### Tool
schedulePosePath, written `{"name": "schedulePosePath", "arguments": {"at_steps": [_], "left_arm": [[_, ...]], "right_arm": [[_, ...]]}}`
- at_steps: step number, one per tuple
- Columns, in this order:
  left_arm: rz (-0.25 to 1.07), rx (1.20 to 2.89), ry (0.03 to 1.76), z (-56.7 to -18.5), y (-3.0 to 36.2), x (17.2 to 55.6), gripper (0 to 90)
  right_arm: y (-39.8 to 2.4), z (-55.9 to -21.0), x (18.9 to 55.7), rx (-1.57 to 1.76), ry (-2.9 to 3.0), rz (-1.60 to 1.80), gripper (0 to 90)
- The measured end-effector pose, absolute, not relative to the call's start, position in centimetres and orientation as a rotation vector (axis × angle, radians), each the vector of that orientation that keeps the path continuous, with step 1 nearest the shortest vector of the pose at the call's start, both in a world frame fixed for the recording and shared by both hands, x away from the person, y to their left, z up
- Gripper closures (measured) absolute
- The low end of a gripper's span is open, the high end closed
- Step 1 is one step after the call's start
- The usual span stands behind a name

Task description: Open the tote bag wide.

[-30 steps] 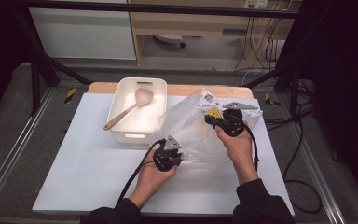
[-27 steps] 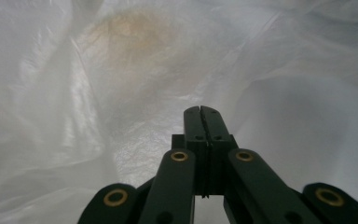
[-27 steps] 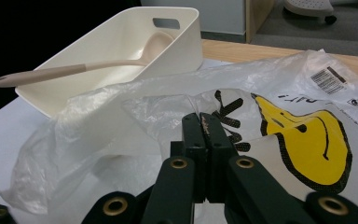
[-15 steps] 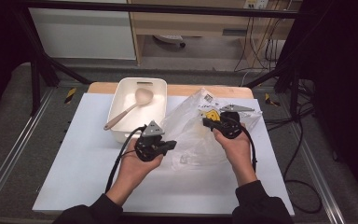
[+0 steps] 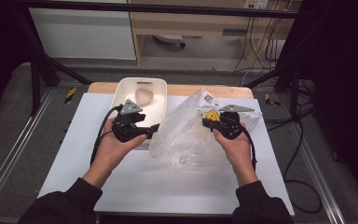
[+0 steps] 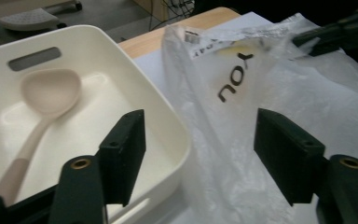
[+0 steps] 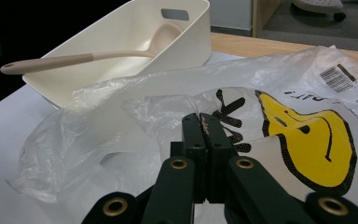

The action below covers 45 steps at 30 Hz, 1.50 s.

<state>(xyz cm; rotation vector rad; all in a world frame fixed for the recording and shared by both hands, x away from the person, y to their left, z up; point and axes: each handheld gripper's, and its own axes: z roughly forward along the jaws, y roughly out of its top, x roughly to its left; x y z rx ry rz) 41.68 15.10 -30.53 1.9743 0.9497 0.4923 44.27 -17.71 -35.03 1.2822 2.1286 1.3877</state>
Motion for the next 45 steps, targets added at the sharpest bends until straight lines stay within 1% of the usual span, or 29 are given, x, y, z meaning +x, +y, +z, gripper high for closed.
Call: {"name": "schedulePosePath", "arguments": {"at_steps": [3, 6, 13, 18, 27, 30, 32, 45], "left_arm": [[0.516, 1.976, 0.959, -30.2, 16.2, 42.4, 29.4], [0.534, 1.971, 0.989, -30.0, 17.6, 43.4, 27.6], [0.583, 1.955, 1.079, -30.0, 20.5, 45.3, 33.7], [0.586, 1.98, 1.121, -30.9, 21.8, 46.5, 35.2], [0.574, 2.015, 1.186, -32.9, 22.7, 48.9, 36.6], [0.561, 2.019, 1.203, -33.5, 22.9, 49.5, 39.8], [0.558, 2.032, 1.217, -33.8, 23.1, 49.9, 40.3], [0.524, 2.076, 1.26, -35.4, 23.2, 50.5, 48.6]], "right_arm": [[-17.7, -34.8, 44.2, 1.275, 2.129, 1.391, 90.0], [-17.8, -34.8, 44.2, 1.269, 2.129, 1.391, 90.0], [-18.1, -34.9, 44.2, 1.278, 2.134, 1.387, 90.0], [-18.3, -34.9, 44.2, 1.279, 2.129, 1.389, 90.0], [-18.0, -35.1, 44.2, 1.279, 2.145, 1.378, 90.0], [-18.1, -35.2, 44.2, 1.278, 2.146, 1.375, 90.0], [-18.1, -35.3, 44.3, 1.279, 2.147, 1.372, 90.0], [-18.2, -35.5, 44.4, 1.289, 2.153, 1.368, 90.0]]}}
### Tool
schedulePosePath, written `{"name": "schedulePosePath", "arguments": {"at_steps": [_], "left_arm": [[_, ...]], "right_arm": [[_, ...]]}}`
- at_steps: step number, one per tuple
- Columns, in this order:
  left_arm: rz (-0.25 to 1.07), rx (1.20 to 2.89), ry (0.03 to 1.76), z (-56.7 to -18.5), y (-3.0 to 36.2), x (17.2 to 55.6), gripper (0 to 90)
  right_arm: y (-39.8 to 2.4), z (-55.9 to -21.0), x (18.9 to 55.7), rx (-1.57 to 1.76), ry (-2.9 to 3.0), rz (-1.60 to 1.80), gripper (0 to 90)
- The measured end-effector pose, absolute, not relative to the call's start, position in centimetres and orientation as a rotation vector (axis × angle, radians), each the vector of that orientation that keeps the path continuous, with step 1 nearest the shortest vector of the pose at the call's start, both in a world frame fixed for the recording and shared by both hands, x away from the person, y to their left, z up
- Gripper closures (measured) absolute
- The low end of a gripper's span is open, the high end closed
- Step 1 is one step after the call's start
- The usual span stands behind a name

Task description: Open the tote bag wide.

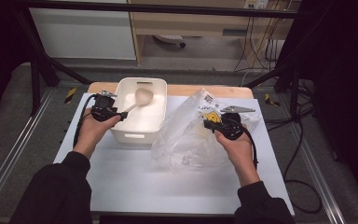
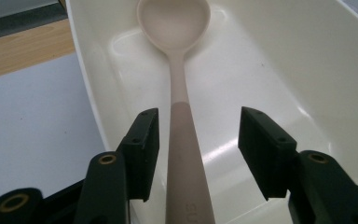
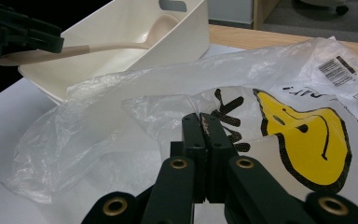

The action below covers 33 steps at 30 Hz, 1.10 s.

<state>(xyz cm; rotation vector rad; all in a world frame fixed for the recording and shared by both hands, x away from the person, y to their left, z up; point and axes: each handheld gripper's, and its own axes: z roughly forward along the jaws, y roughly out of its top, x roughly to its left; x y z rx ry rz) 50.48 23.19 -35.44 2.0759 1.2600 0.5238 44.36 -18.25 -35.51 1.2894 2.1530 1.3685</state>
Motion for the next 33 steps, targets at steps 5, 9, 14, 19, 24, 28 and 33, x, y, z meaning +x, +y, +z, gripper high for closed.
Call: {"name": "schedulePosePath", "arguments": {"at_steps": [5, 9, 14, 19, 24, 28, 33], "left_arm": [[0.53, 2.092, 1.257, -35.6, 23.1, 50.6, 50.2], [0.529, 2.1, 1.253, -35.7, 23.0, 50.6, 51.9], [0.532, 2.109, 1.252, -35.8, 23.0, 50.6, 52.6], [0.536, 2.125, 1.254, -36.0, 23.1, 50.7, 53.4], [0.543, 2.129, 1.253, -36.1, 23.0, 50.7, 53.9], [0.544, 2.14, 1.254, -36.2, 22.9, 50.7, 54.3], [0.553, 2.145, 1.244, -36.2, 22.9, 50.7, 54.5]], "right_arm": [[-18.3, -35.4, 44.3, 1.287, 2.151, 1.375, 90.0], [-18.5, -35.2, 44.3, 1.285, 2.143, 1.383, 90.0], [-18.6, -35.0, 44.2, 1.281, 2.142, 1.385, 90.0], [-18.8, -34.8, 44.1, 1.28, 2.141, 1.388, 90.0], [-19.0, -34.4, 44.0, 1.274, 2.131, 1.4, 90.0], [-19.0, -34.0, 43.9, 1.263, 2.124, 1.408, 90.0], [-19.0, -33.3, 43.8, 1.246, 2.116, 1.411, 90.0]]}}
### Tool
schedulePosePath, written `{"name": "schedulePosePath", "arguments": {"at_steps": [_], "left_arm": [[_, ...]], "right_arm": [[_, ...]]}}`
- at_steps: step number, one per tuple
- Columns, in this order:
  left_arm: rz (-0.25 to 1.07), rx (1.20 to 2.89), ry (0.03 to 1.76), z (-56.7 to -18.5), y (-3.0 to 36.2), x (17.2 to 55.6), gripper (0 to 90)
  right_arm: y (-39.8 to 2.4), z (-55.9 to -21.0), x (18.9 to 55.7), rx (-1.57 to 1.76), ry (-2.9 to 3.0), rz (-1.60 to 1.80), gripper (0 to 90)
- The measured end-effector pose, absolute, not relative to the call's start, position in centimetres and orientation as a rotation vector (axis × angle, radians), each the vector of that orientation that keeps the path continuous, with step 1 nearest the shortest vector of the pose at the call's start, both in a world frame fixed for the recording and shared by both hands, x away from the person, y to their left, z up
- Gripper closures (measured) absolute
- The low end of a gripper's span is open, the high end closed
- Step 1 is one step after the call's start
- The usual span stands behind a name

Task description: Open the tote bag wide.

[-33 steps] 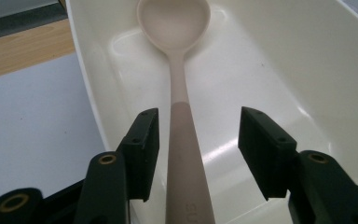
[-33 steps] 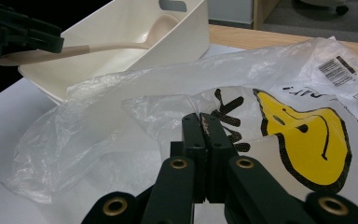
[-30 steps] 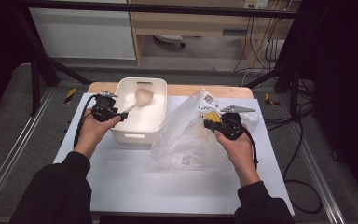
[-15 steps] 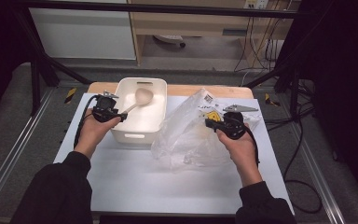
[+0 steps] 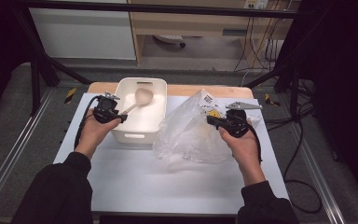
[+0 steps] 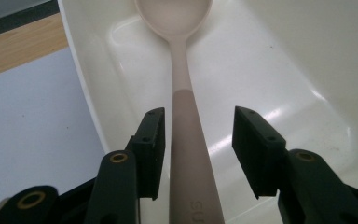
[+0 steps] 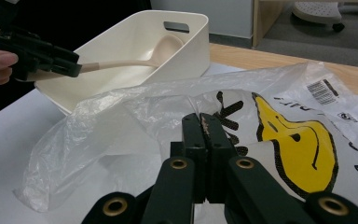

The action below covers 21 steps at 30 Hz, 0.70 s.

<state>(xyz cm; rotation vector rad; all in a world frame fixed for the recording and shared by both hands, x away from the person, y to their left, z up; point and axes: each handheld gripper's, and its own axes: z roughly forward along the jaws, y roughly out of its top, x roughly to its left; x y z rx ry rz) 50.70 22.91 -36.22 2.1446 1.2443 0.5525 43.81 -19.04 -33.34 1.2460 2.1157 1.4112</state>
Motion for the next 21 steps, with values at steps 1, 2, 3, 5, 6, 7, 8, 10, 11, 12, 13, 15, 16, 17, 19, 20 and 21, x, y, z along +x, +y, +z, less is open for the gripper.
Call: {"name": "schedulePosePath", "arguments": {"at_steps": [1, 2, 3, 5, 6, 7, 8, 10, 11, 12, 13, 15, 16, 17, 19, 20, 21], "left_arm": [[0.549, 2.143, 1.243, -36.2, 22.9, 50.7, 54.5], [0.551, 2.144, 1.239, -36.1, 23.0, 50.7, 54.5], [0.555, 2.139, 1.238, -36.1, 23.0, 50.6, 54.6], [0.556, 2.135, 1.237, -36.0, 23.1, 50.6, 55.0], [0.556, 2.133, 1.237, -36.0, 23.2, 50.6, 55.2], [0.556, 2.133, 1.236, -36.0, 23.2, 50.6, 55.2], [0.555, 2.133, 1.234, -36.0, 23.2, 50.6, 55.2], [0.556, 2.13, 1.235, -35.9, 23.3, 50.6, 55.1], [0.557, 2.127, 1.235, -35.9, 23.4, 50.6, 55.1], [0.556, 2.127, 1.233, -35.9, 23.4, 50.5, 55.1], [0.557, 2.127, 1.232, -35.9, 23.5, 50.5, 55.1], [0.556, 2.128, 1.23, -35.9, 23.4, 50.5, 55.1], [0.554, 2.132, 1.226, -35.9, 23.4, 50.5, 55.0], [0.553, 2.137, 1.223, -35.9, 23.4, 50.5, 54.9], [0.553, 2.138, 1.219, -35.9, 23.3, 50.5, 54.9], [0.556, 2.139, 1.218, -35.9, 23.2, 50.5, 54.9], [0.559, 2.138, 1.219, -36.0, 23.2, 50.5, 54.9]], "right_arm": [[-19.0, -33.2, 43.8, 1.242, 2.119, 1.407, 90.0], [-18.9, -33.1, 43.8, 1.238, 2.122, 1.4, 90.0], [-18.9, -33.0, 43.8, 1.231, 2.123, 1.394, 90.0], [-18.8, -32.7, 43.9, 1.223, 2.127, 1.385, 90.0], [-18.7, -32.6, 43.9, 1.223, 2.132, 1.378, 90.0], [-18.7, -32.4, 44.0, 1.218, 2.135, 1.374, 90.0], [-18.7, -32.3, 44.1, 1.218, 2.141, 1.37, 90.0], [-18.6, -32.0, 44.3, 1.217, 2.154, 1.349, 90.0], [-18.6, -31.9, 44.4, 1.211, 2.157, 1.351, 90.0], [-18.6, -31.7, 44.5, 1.207, 2.163, 1.35, 90.0], [-18.6, -31.6, 44.5, 1.201, 2.166, 1.347, 90.0], [-18.7, -31.2, 44.6, 1.197, 2.168, 1.345, 90.0], [-18.8, -31.1, 44.6, 1.195, 2.167, 1.343, 90.0], [-18.8, -31.0, 44.6, 1.201, 2.166, 1.346, 90.0], [-19.1, -30.8, 44.6, 1.198, 2.169, 1.342, 90.0], [-19.2, -30.7, 44.6, 1.197, 2.168, 1.339, 90.0], [-19.3, -30.6, 44.6, 1.197, 2.168, 1.336, 90.0]]}}
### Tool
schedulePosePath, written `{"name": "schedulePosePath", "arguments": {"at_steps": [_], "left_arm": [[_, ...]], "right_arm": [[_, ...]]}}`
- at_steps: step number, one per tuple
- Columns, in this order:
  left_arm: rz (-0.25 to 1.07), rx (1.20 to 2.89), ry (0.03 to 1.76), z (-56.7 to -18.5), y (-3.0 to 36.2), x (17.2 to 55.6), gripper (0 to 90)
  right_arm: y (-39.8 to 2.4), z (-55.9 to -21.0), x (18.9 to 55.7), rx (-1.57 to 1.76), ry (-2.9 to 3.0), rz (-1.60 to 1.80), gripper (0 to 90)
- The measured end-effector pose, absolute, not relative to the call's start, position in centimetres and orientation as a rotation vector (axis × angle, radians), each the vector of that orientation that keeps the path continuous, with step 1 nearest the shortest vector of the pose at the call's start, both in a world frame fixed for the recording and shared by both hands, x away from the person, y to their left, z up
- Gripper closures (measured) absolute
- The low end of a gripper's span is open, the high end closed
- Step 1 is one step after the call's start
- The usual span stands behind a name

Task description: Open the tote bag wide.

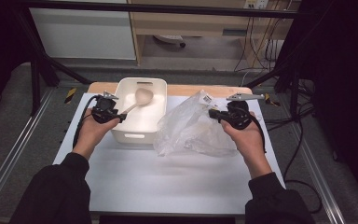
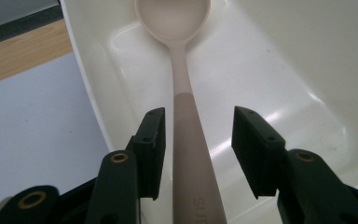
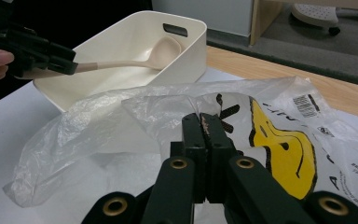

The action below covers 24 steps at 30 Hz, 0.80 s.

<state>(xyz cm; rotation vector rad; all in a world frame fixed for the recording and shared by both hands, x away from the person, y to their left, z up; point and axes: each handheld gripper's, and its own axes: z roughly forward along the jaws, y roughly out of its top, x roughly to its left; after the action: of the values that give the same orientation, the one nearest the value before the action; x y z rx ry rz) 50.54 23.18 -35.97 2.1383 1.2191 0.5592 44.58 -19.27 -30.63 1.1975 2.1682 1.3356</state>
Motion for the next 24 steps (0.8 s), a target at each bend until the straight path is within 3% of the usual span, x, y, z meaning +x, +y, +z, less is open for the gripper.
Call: {"name": "schedulePosePath", "arguments": {"at_steps": [24], "left_arm": [[0.561, 2.17, 1.242, -36.87, 22.79, 51.28, 58.8]], "right_arm": [[-19.62, -30.47, 44.41, 1.17, 2.191, 1.322, 90.0]]}}
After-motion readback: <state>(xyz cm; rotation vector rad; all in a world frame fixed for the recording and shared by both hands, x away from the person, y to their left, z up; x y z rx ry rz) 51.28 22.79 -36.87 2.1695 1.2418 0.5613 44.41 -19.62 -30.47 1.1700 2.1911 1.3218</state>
